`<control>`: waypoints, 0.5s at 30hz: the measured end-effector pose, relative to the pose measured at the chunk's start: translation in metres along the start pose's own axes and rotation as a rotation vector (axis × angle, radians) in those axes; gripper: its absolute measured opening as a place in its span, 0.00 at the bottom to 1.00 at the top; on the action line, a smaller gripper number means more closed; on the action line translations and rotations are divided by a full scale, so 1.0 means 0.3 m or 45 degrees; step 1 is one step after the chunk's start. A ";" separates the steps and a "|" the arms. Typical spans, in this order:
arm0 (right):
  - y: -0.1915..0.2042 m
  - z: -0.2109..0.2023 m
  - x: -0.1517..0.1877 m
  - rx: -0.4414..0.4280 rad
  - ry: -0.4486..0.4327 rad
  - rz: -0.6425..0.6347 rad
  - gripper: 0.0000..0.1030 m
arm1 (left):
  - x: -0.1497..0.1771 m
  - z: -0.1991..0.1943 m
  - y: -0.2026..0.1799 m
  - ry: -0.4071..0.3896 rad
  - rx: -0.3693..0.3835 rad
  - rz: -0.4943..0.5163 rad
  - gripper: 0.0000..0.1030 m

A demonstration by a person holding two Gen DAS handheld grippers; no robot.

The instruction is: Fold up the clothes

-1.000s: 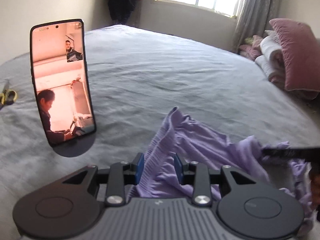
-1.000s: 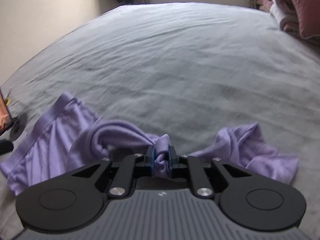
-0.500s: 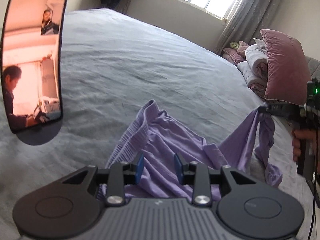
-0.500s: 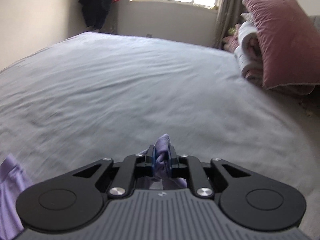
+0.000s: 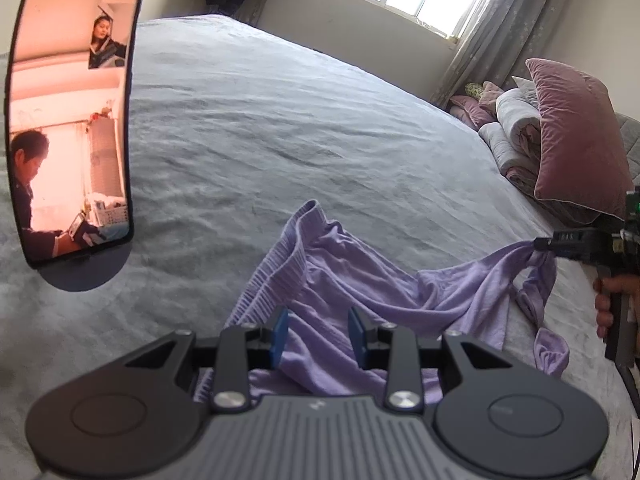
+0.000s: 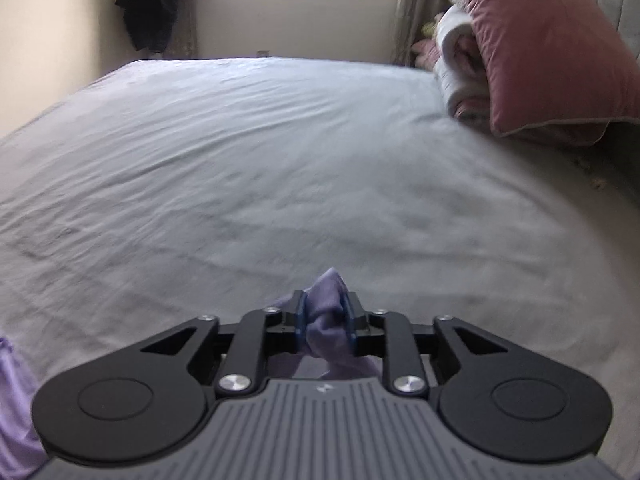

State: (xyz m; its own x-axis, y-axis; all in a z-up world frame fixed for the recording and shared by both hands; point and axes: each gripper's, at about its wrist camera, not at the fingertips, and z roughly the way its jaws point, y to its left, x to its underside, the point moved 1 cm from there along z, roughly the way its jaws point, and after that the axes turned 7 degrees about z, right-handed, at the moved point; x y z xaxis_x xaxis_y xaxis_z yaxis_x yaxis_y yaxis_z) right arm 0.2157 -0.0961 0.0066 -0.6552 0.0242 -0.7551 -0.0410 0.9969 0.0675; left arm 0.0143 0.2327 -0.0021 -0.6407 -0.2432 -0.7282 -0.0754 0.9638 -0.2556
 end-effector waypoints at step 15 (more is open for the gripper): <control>0.329 -0.099 0.188 -0.503 0.346 -0.086 0.49 | 0.052 -0.064 0.116 0.098 -0.042 -0.086 0.33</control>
State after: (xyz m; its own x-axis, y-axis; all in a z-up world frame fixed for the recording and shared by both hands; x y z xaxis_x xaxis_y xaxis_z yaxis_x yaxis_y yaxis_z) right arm 0.1521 0.0015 -0.0100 -0.8122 -0.1127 -0.5724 -0.3394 0.8893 0.3065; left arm -0.0130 0.2646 -0.0101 -0.6898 -0.3002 -0.6588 -0.1452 0.9488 -0.2804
